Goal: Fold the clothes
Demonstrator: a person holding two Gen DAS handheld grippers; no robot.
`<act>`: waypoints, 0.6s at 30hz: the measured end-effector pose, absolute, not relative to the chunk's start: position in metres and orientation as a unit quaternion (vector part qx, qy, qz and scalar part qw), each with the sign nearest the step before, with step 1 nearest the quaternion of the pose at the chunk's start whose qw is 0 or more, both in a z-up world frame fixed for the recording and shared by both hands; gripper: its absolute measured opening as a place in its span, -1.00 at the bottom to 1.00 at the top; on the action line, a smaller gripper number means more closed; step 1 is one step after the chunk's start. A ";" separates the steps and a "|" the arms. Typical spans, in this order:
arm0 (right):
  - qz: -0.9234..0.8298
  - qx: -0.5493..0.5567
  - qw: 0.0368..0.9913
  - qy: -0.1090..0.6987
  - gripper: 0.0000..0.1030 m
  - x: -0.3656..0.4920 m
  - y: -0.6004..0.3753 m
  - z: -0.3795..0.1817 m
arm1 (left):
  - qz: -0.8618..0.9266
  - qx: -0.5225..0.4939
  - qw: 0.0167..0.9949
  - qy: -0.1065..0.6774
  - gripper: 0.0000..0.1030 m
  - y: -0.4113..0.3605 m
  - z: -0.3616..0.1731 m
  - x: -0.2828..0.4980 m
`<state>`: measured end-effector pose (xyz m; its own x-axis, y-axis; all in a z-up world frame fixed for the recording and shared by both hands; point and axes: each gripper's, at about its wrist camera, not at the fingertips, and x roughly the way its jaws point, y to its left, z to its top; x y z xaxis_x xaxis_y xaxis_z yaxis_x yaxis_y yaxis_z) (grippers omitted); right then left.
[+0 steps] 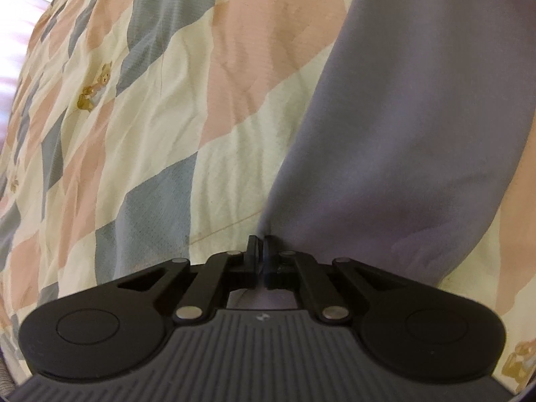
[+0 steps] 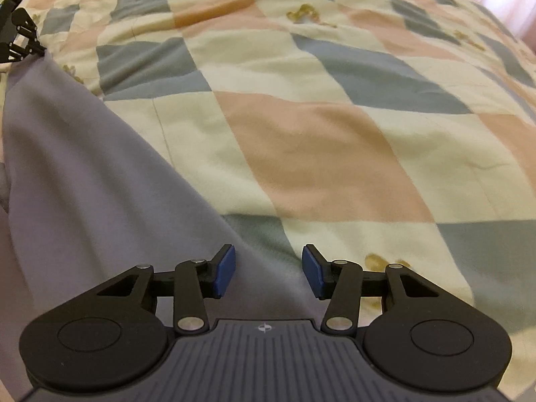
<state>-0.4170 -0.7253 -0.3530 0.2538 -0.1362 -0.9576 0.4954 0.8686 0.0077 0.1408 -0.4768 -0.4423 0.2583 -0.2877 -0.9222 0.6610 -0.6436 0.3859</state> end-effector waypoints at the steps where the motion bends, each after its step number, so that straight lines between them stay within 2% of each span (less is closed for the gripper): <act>1: -0.193 0.162 0.773 0.583 -0.06 -0.414 -0.729 -0.360 | -0.590 0.688 0.402 0.132 -1.00 -0.476 -0.444 0.140; 2: -0.181 0.166 0.769 0.590 -0.13 -0.411 -0.730 -0.367 | -0.587 0.690 0.404 0.129 -1.00 -0.475 -0.445 0.139; 4: -0.157 0.171 0.763 0.603 -0.74 -0.404 -0.729 -0.376 | -0.581 0.690 0.414 0.123 -1.00 -0.471 -0.445 0.139; 5: -0.148 0.171 0.761 0.608 -0.98 -0.401 -0.727 -0.379 | -0.579 0.686 0.423 0.125 -1.00 -0.469 -0.442 0.140; 12: -0.218 0.057 0.818 0.530 -1.00 -0.432 -0.656 -0.308 | -0.553 0.629 0.535 0.115 -1.00 -0.426 -0.376 0.130; 18: -0.255 -0.001 0.840 0.479 -1.00 -0.483 -0.545 -0.244 | -0.534 0.566 0.614 0.130 -1.00 -0.332 -0.297 0.076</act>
